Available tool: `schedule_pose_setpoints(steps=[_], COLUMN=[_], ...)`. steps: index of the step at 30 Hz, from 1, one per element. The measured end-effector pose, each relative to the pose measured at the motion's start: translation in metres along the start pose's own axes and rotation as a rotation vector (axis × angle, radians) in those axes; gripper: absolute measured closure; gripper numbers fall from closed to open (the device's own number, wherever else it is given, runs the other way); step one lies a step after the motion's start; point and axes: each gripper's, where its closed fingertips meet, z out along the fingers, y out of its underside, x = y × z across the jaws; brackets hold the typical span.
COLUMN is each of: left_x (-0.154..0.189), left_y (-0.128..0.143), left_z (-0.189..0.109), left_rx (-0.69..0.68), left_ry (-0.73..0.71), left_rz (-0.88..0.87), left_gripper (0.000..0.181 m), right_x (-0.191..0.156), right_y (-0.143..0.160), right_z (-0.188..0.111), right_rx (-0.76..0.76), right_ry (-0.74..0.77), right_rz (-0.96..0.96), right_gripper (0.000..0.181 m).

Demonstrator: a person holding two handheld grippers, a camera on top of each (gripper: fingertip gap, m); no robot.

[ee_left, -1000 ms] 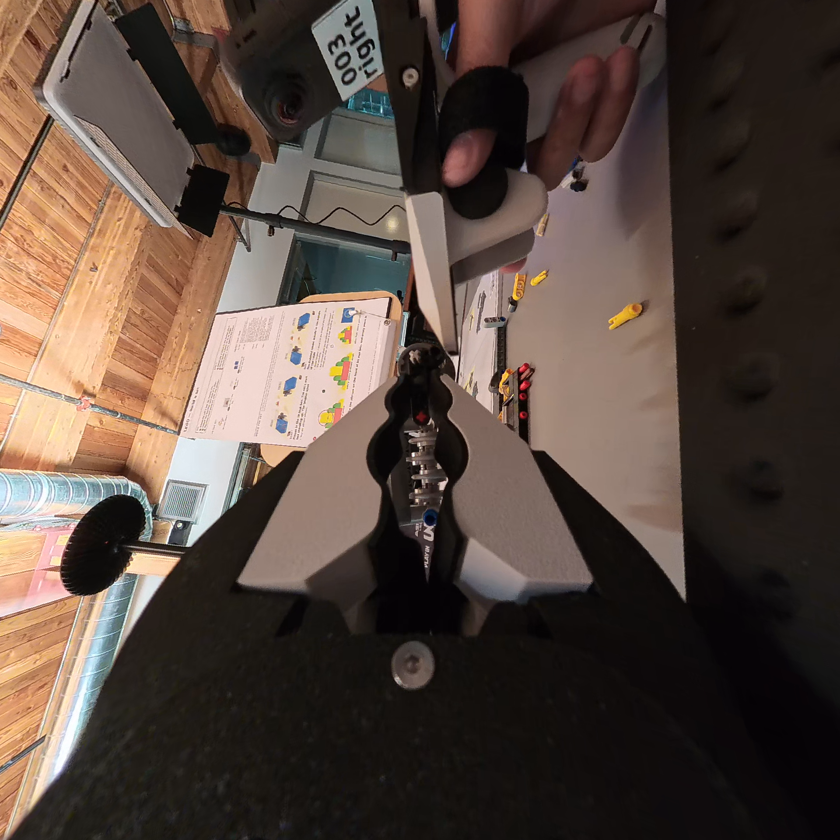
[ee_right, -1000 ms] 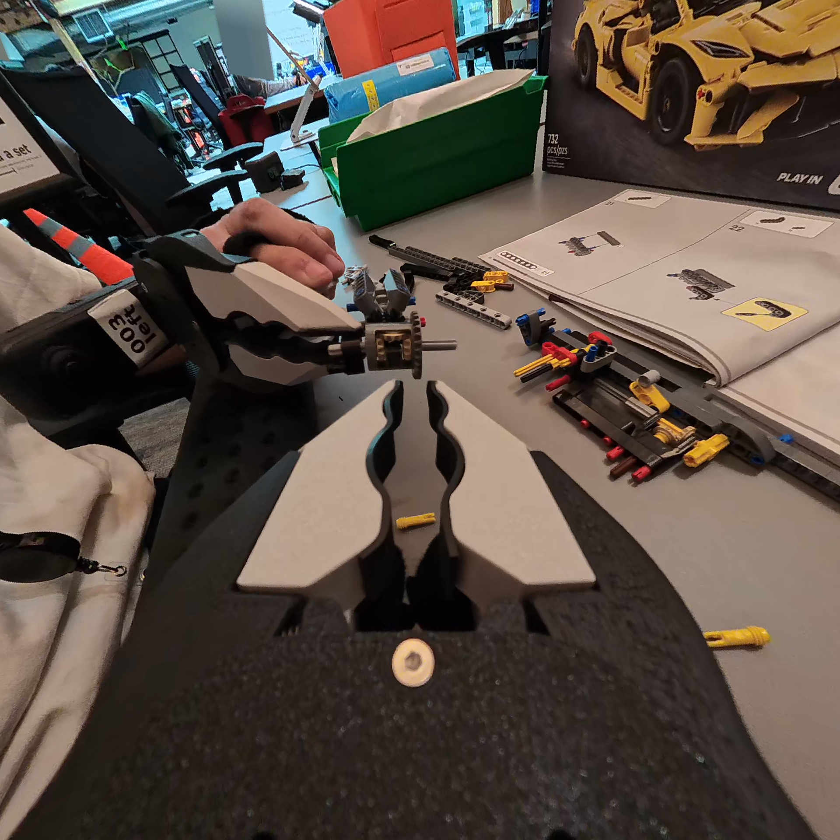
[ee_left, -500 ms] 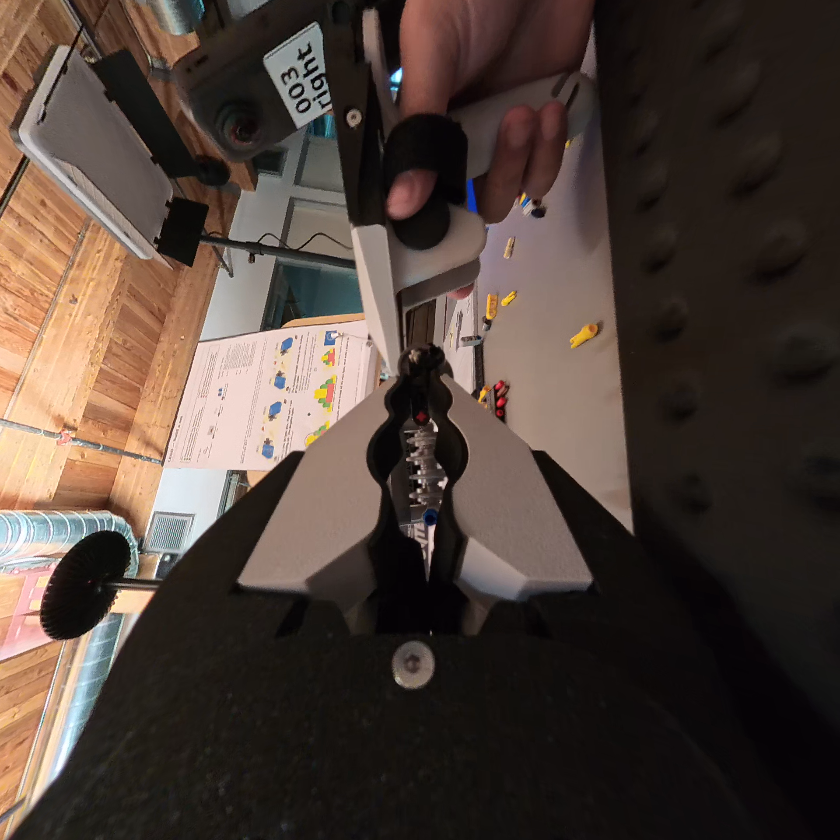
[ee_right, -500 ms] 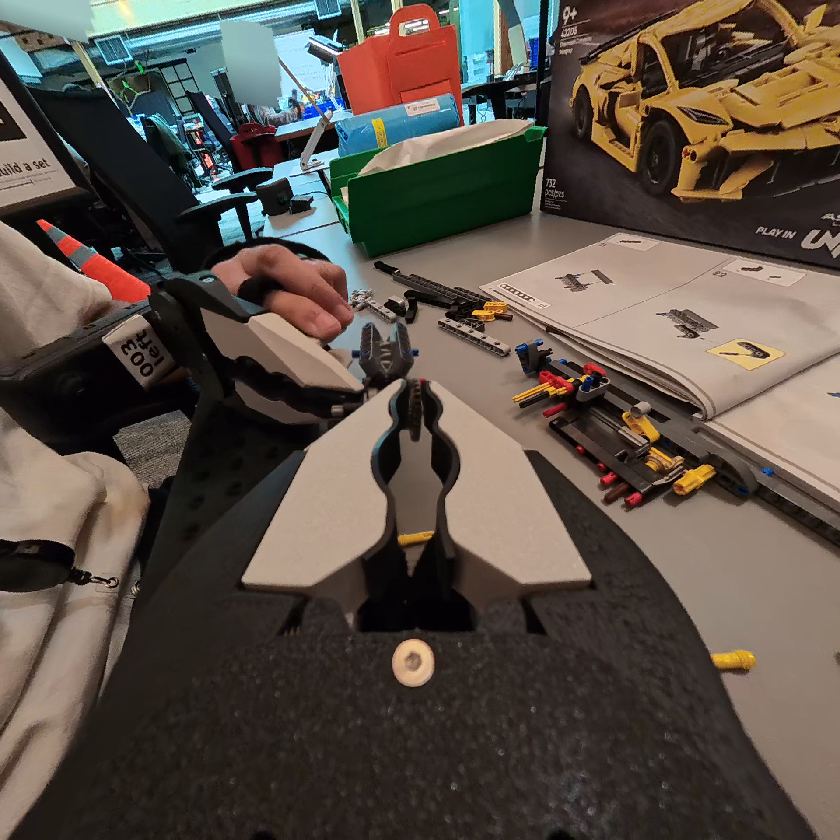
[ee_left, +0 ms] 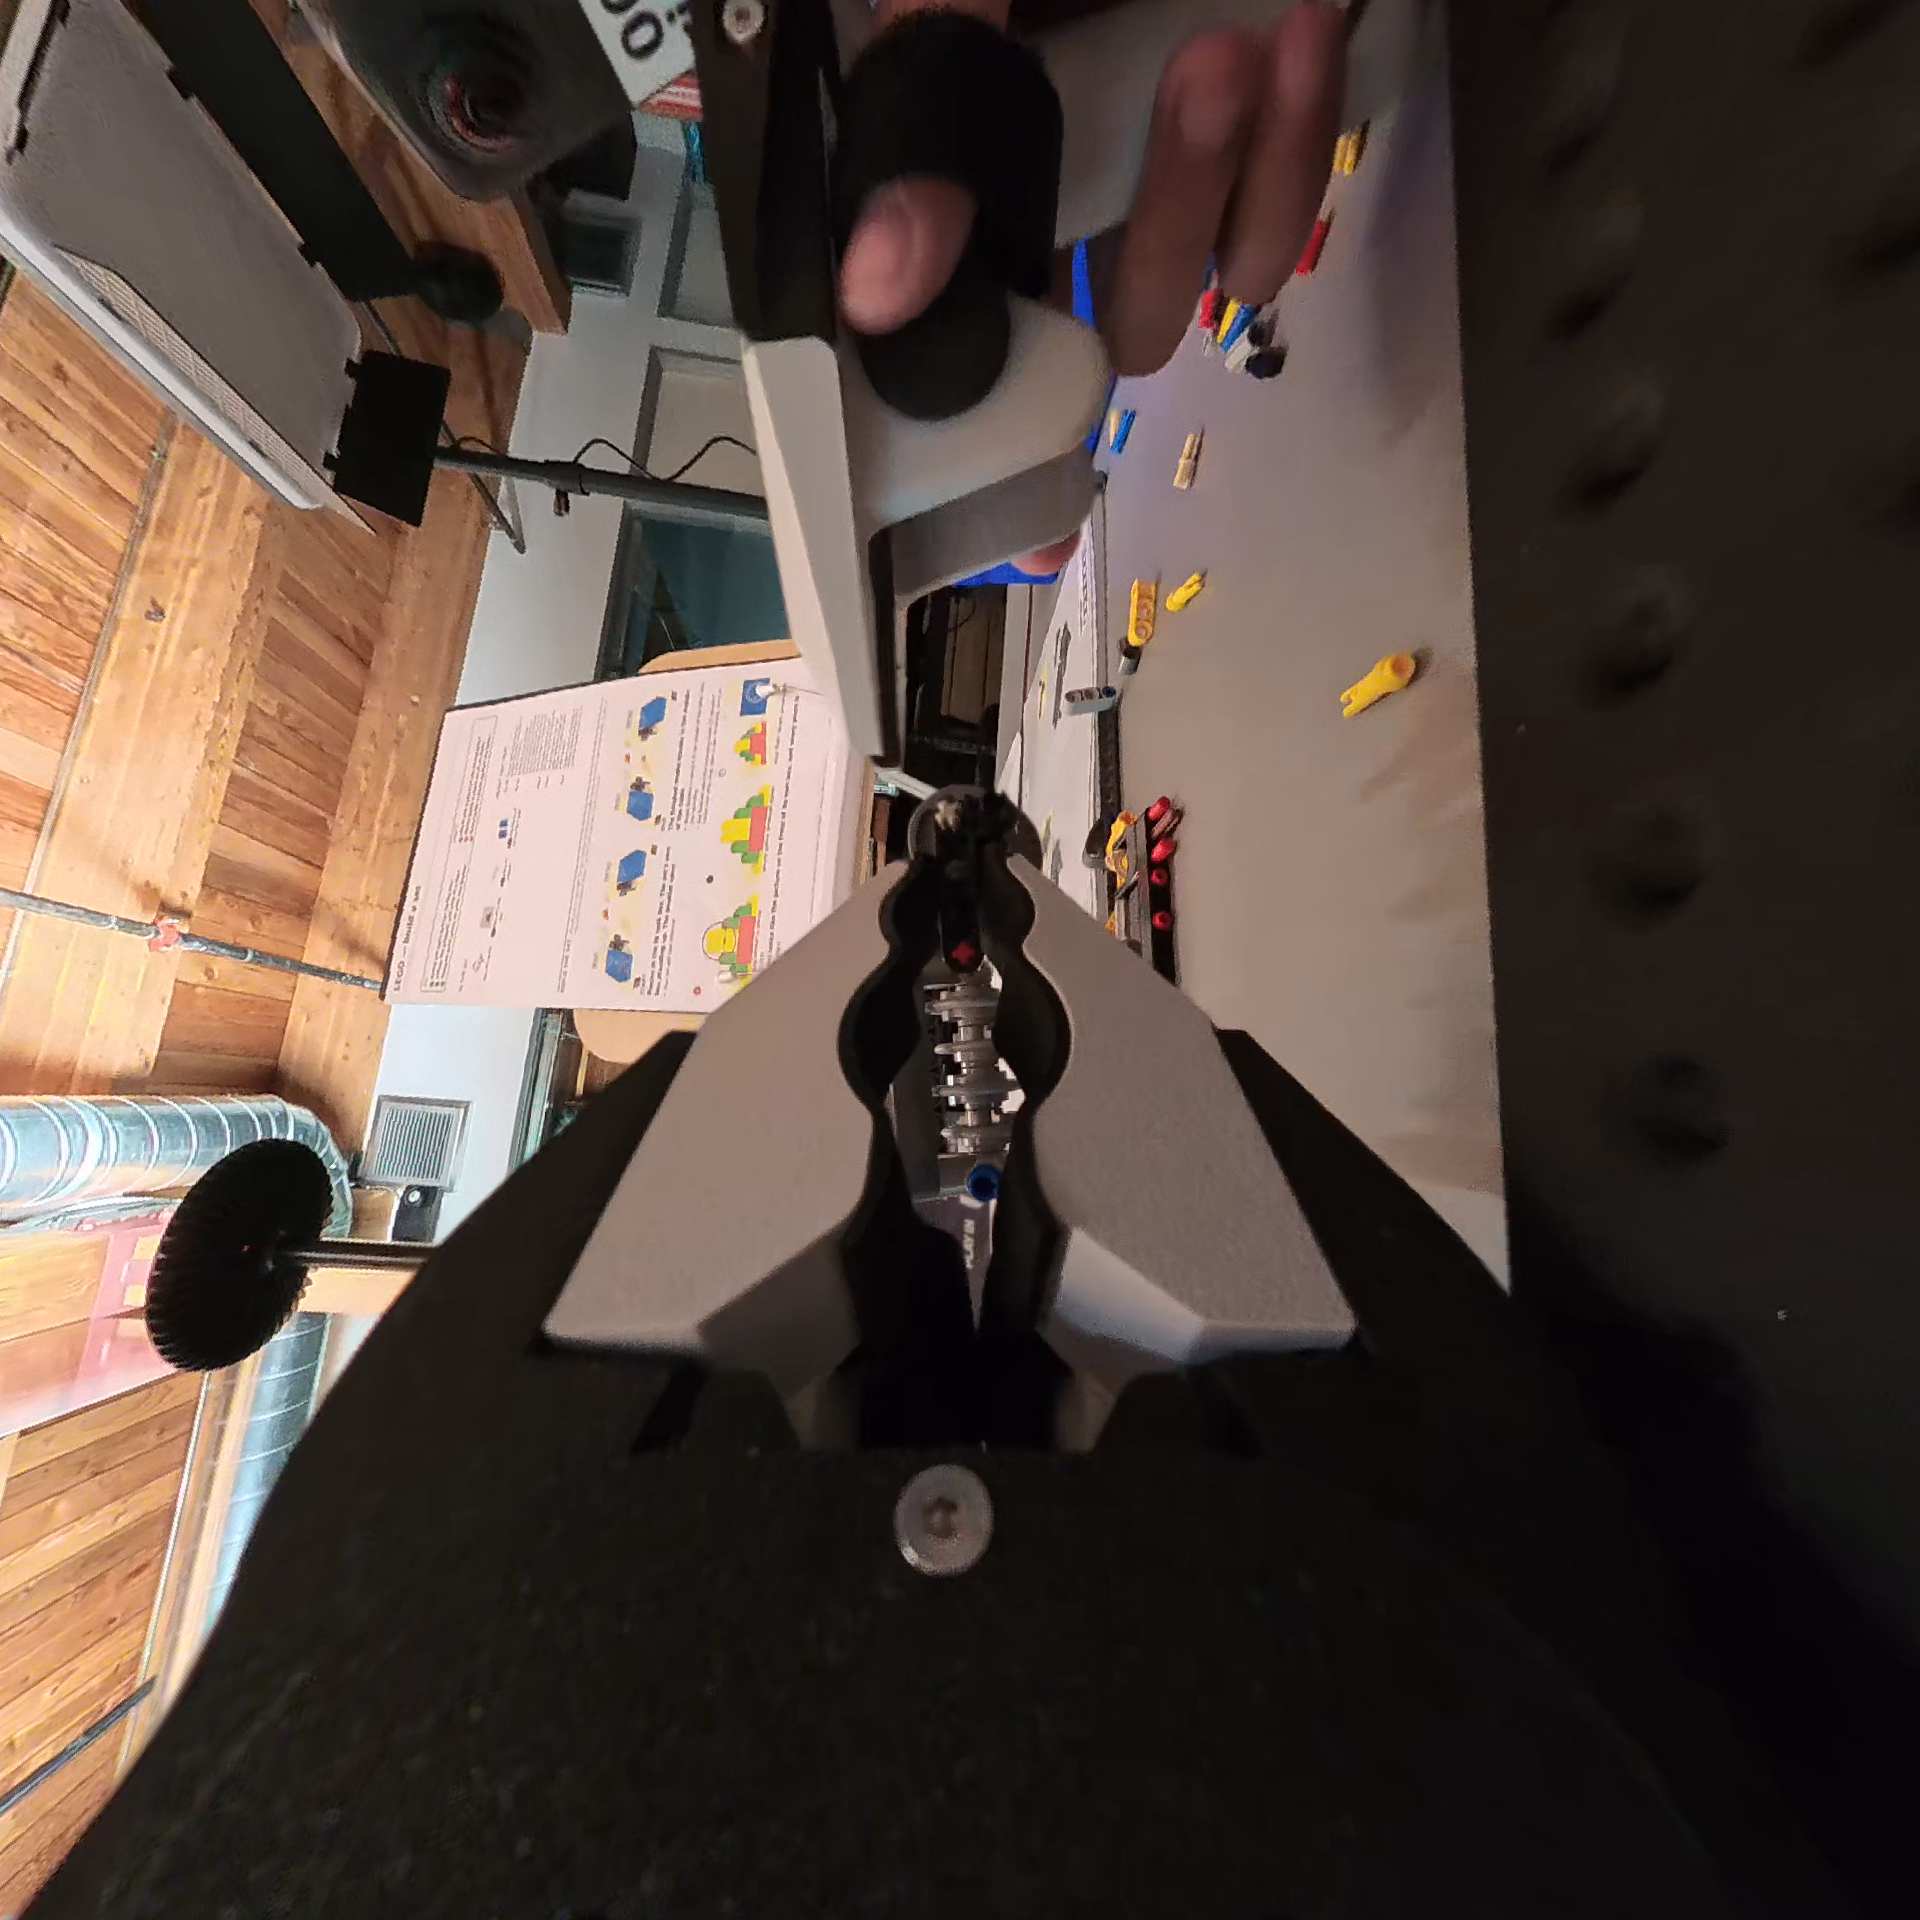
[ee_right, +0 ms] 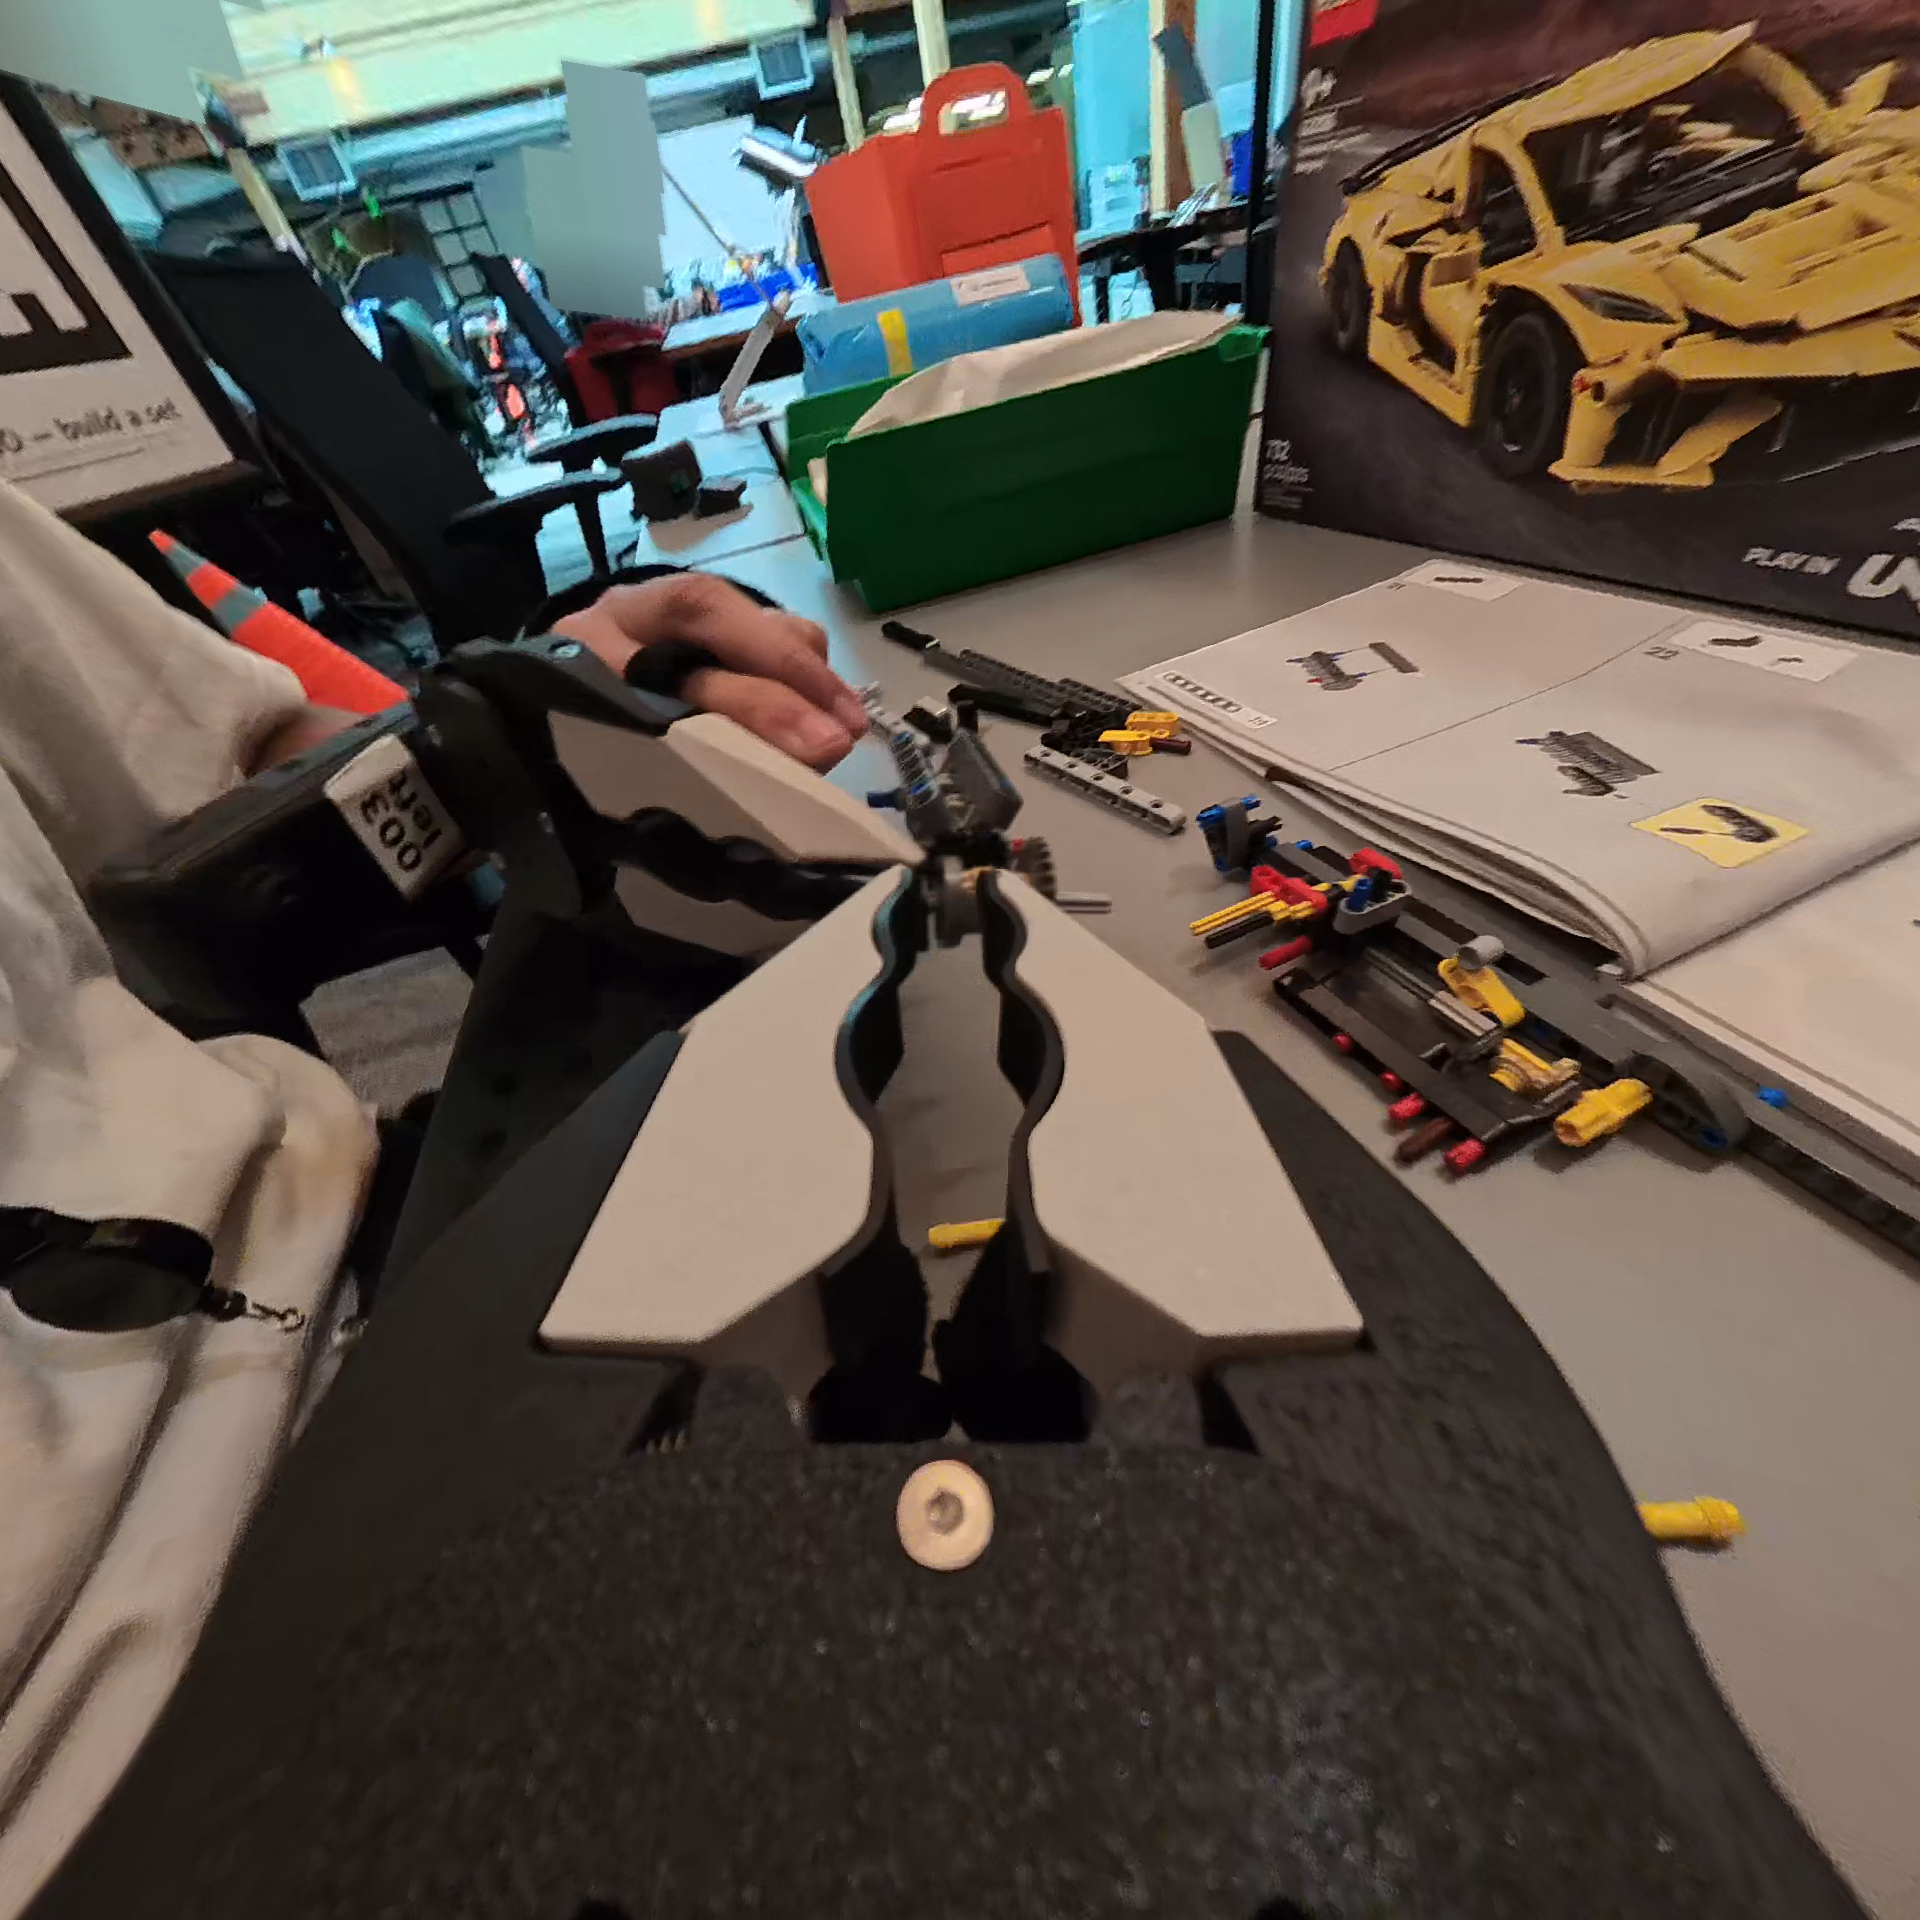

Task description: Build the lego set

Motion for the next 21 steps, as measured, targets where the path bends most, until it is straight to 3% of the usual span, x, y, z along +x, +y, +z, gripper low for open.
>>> schedule_pose_setpoints(steps=[5, 10, 14, 19, 21], left_x=[-0.004, -0.002, -0.002, 0.000, 0.003], left_y=[0.006, 0.004, 0.004, 0.003, 0.002], left_z=[0.000, -0.002, -0.003, -0.006, -0.006], left_rx=[-0.022, -0.007, 0.004, 0.025, 0.036], left_ry=[-0.014, -0.025, -0.038, -0.049, -0.039], left_rz=[-0.013, 0.000, 0.008, 0.014, 0.015], left_gripper=[0.176, 0.176, 0.176, 0.176, 0.175], right_x=[-0.010, -0.005, -0.003, -0.007, -0.011], right_y=[0.018, -0.003, 0.000, 0.005, 0.009], right_z=[0.011, 0.001, 0.002, 0.013, 0.016], right_rx=[-0.108, 0.018, 0.009, 0.012, -0.017], right_ry=[-0.014, -0.012, -0.018, -0.045, -0.064], right_rz=[-0.067, -0.003, 0.014, 0.005, 0.000], right_gripper=[0.166, 0.149, 0.144, 0.098, 0.099])
